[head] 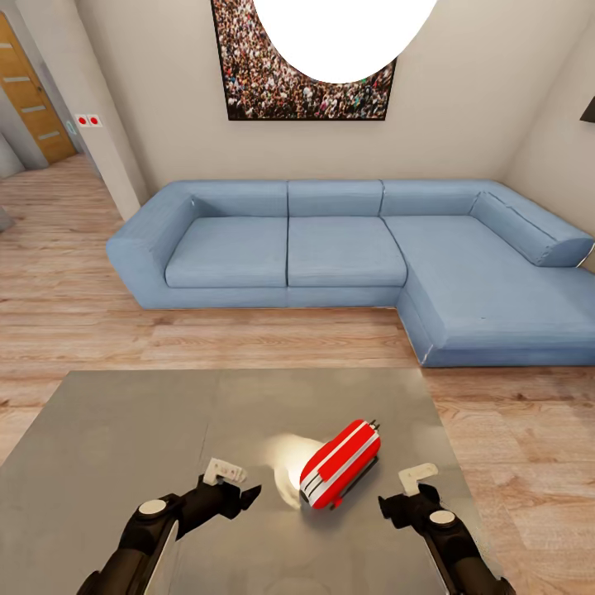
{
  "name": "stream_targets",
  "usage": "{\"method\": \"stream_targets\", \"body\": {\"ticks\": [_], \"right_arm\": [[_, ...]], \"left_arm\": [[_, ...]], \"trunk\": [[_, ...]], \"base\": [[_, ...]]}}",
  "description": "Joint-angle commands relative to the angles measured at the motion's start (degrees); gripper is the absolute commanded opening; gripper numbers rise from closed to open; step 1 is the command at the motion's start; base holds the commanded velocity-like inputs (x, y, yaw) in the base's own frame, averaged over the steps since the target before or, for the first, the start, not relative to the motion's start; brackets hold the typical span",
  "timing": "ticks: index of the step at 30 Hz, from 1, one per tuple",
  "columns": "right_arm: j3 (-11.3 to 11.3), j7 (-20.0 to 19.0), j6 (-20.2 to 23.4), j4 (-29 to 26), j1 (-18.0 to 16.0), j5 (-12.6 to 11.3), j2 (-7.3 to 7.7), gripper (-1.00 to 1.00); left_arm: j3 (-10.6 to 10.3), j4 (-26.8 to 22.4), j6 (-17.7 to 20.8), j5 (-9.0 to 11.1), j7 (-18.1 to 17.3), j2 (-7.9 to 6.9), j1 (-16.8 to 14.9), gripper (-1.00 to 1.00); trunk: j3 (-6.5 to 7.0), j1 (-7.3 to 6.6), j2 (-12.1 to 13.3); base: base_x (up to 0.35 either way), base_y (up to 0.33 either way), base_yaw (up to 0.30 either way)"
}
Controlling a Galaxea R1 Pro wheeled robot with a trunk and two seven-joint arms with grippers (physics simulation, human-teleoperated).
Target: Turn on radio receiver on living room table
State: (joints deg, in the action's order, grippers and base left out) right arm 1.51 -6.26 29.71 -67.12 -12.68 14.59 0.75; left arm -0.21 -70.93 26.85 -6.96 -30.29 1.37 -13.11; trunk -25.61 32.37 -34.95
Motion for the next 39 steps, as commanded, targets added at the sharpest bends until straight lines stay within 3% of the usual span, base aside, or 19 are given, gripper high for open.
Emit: {"method": "stream_targets", "body": {"ticks": [1, 3, 5, 16, 24, 39], "right_arm": [[0.33, 0.33, 0.33, 0.33, -0.33, -0.33, -0.33, 1.0], [0.04, 0.83, 0.25, 0.31, -0.97, -1.02, -0.93, 1.0], [-0.36, 0.17, -0.4, -0.34, -0.59, -1.54, -0.37, 1.0], [-0.76, -3.36, -1.94, -3.86, 2.94, 1.98, 0.1, 1.0], [-0.8, -5.78, -2.44, -6.43, 5.52, 2.02, 0.13, 1.0], [-0.81, -5.67, -2.43, -8.55, 5.56, 2.23, 0.21, 1.0]], "left_arm": [[0.0, -0.02, -0.01, 0.01, 0.02, -0.23, 0.01, 1.0], [-0.03, -0.05, -0.03, 0.14, 0.04, -0.23, 0.01, 1.0], [-0.04, -0.07, -0.03, 0.25, 0.0, 0.01, 0.01, 1.0], [-0.05, -0.09, -0.04, 0.35, -0.03, 0.29, -0.03, 1.0], [-0.05, -0.09, -0.04, 0.37, -0.03, 0.3, 0.0, 1.0], [-0.05, -0.09, -0.04, 0.37, -0.03, 0.3, 0.0, 1.0]], "trunk": [[0.0, 0.0, 0.0], [0.0, 0.0, 0.0], [0.0, 0.0, 0.0], [-0.08, 0.0, 0.0], [-0.71, 0.0, 0.0], [-2.07, 0.0, 0.0]], "base": [[0.0, 0.0, 0.0], [0.0, 0.0, 0.0], [0.0, 0.0, 0.0], [0.0, 0.0, 0.0], [0.0, 0.0, 0.0], [0.0, 0.0, 0.0]]}}
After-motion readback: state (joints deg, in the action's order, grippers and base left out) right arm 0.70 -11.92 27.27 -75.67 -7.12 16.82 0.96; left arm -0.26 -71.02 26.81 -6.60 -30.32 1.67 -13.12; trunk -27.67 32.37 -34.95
